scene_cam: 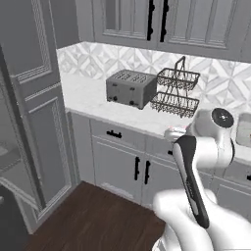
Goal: Place one eggplant and one steak in each tupperware on the nearby counter, to pack two identical lunches.
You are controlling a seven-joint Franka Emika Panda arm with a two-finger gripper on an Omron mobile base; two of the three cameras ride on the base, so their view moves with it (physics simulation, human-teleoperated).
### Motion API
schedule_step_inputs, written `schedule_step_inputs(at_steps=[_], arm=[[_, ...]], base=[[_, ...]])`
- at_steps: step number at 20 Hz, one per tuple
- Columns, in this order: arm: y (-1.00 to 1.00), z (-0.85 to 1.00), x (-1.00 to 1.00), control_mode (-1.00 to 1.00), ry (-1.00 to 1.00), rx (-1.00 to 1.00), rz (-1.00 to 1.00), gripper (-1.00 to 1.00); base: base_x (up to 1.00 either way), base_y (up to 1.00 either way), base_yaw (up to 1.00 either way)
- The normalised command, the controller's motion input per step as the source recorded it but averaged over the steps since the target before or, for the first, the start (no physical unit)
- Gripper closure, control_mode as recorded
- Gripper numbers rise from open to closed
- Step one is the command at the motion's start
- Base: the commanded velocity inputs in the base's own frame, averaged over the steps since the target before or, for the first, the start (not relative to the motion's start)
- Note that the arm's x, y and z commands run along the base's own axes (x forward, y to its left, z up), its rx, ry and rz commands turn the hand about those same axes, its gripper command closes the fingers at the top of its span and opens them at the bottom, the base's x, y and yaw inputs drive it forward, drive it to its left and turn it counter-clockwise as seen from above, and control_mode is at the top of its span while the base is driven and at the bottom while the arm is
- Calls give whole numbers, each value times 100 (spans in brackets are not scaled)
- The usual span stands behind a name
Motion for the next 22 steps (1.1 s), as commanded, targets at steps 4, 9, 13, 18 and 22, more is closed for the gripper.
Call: schedule_step_inputs(at_steps=[4, 9, 13, 18, 22], arm=[[0, 0, 0, 100, 0, 0, 0, -100], [0, 0, 0, 100, 0, 0, 0, -100], [0, 0, 0, 100, 0, 0, 0, -100], [0, 0, 0, 100, 0, 0, 0, -100], [0, 0, 0, 100, 0, 0, 0, -100]], base=[[-50, -25, 79], [-22, -4, 97], [-54, 16, 87], [-50, 89, 59], [15, 91, 14]])
